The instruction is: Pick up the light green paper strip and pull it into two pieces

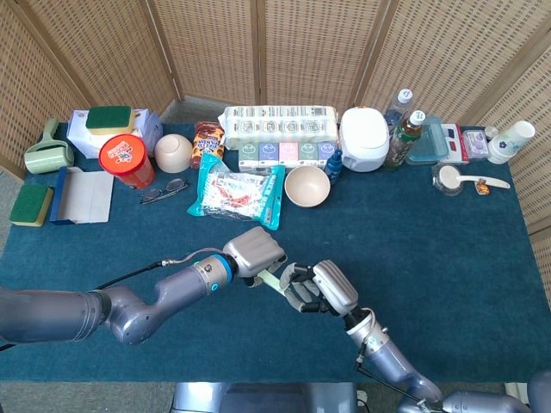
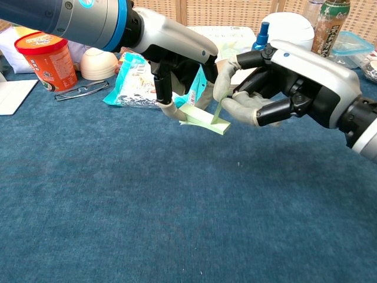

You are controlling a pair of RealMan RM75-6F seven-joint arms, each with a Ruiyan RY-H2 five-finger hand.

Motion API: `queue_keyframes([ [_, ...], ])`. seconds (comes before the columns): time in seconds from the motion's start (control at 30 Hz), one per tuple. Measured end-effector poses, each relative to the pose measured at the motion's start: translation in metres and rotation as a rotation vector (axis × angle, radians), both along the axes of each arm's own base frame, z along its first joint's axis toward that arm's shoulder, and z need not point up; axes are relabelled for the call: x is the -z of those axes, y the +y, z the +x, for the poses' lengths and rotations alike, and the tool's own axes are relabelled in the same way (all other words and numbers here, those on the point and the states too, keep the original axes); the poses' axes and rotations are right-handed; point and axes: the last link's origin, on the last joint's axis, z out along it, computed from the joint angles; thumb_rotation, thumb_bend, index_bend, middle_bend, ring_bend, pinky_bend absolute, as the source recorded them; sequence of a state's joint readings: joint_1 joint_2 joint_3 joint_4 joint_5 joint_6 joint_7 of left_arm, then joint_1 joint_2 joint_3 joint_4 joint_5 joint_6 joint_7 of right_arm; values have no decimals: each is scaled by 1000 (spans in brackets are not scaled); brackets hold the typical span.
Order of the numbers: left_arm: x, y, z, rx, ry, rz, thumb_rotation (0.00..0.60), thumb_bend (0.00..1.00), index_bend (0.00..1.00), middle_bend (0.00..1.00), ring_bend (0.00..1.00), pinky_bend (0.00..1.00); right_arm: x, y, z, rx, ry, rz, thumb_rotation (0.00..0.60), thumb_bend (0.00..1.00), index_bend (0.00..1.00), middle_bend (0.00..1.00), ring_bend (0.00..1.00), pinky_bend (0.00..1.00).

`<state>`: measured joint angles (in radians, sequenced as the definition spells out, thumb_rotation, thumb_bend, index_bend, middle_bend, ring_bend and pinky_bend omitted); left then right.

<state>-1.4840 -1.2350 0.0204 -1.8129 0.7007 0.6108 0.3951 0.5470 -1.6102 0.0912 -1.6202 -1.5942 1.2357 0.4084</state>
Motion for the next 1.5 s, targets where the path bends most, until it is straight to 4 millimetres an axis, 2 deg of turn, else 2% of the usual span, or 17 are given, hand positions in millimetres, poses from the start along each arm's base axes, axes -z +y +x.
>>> queue_keyframes([
  [0.83,-1,1,-5,-6,6,4,600,371,694,1000,1000,1000,2,1,-1,0,3,5,600,471,673,941,981,846],
  [1.17,-3,4,-17,-27,29,9,600,373,709,1000,1000,1000,2,1,-2,8,9,10,600,483,733,951,987,848],
  [1.5,-6,5,-26,-46,34,14,600,385,723,1000,1000,1000,2,1,-4,13,11,6,600,494,751,954,988,848],
])
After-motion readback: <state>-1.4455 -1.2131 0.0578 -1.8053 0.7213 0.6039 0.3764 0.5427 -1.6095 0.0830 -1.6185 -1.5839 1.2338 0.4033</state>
